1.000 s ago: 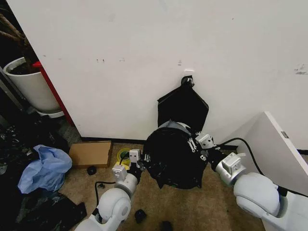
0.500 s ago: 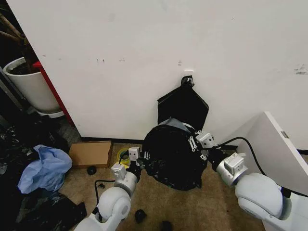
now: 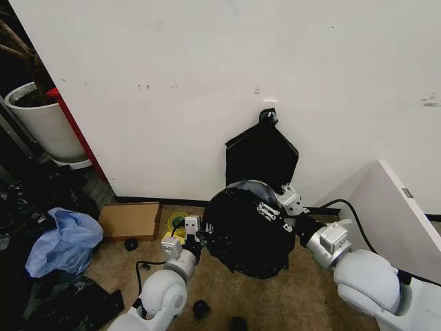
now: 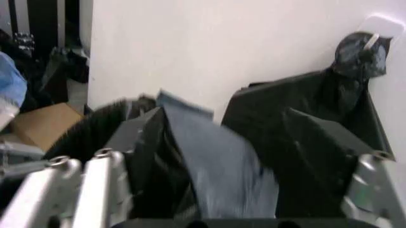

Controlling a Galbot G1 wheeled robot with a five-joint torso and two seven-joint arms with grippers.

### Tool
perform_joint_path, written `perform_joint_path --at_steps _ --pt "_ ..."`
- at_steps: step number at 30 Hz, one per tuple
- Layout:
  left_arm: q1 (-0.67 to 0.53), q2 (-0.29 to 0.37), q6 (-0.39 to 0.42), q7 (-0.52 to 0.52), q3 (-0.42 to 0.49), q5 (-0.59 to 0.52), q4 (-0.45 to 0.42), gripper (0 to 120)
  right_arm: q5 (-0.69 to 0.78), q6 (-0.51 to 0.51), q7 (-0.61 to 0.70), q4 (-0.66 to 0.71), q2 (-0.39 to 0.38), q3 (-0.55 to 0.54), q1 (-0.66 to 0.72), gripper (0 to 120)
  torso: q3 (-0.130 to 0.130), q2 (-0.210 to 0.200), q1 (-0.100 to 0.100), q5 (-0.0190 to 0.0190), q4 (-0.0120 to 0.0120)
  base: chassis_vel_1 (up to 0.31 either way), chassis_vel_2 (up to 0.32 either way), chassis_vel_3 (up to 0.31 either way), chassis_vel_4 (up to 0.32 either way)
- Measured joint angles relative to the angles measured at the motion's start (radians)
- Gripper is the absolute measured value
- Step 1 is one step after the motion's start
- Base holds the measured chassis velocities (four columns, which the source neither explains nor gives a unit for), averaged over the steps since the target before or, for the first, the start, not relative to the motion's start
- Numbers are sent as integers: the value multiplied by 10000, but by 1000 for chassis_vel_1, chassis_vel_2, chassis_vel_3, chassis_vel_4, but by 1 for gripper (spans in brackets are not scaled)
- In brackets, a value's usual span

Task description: Place the garbage bag over the trash bin.

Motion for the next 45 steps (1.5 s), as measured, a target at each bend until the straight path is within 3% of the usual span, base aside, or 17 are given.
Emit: perform_joint_path --at_steps 4,6,12,14,18,21,29,34,40,45 --pt "-42 28 -2 8 29 -18 31 0 -8 20 -129 -109 -24 7 45 89 0 0 0 0 0 0 0 0 0" --pt "-52 30 -3 9 30 -20 34 0 3 36 -176 -136 -50 17 68 87 0 0 0 0 1 0 0 0 0" --pt "-96 26 -8 14 43 -39 53 0 38 102 -300 -228 -58 20 117 61 0 0 -1 0 0 0 0 0 0" --pt "-96 26 -9 13 43 -39 53 0 40 104 -300 -231 -52 19 118 59 0 0 -1 0 0 0 0 0 0" --pt "-77 32 -18 22 49 -41 63 0 58 113 -307 -365 52 -10 125 39 0 0 -1 0 1 0 0 0 0" --pt "-62 31 -19 23 53 -42 64 0 44 127 -338 -431 95 -22 117 32 0 0 -1 0 0 0 0 0 0" --pt "-18 27 -21 30 51 -36 -7 0 44 799 -855 -784 164 28 207 4 0 0 -1 0 1 0 0 0 0" --pt "69 34 -21 32 48 2 -73 0 482 1795 -1902 -1321 230 218 320 0 0 -2 -1 0 1 0 0 0 0" --pt "93 60 -40 492 -34 291 -93 0 2503 2688 -6147 -2580 175 1544 334 0 0 -2 -1 0 0 0 0 0 0" --pt "91 253 -167 1342 -194 400 -4 0 3400 2949 -8003 -3381 245 2103 306 0 0 -2 -1 0 0 0 0 0 0"
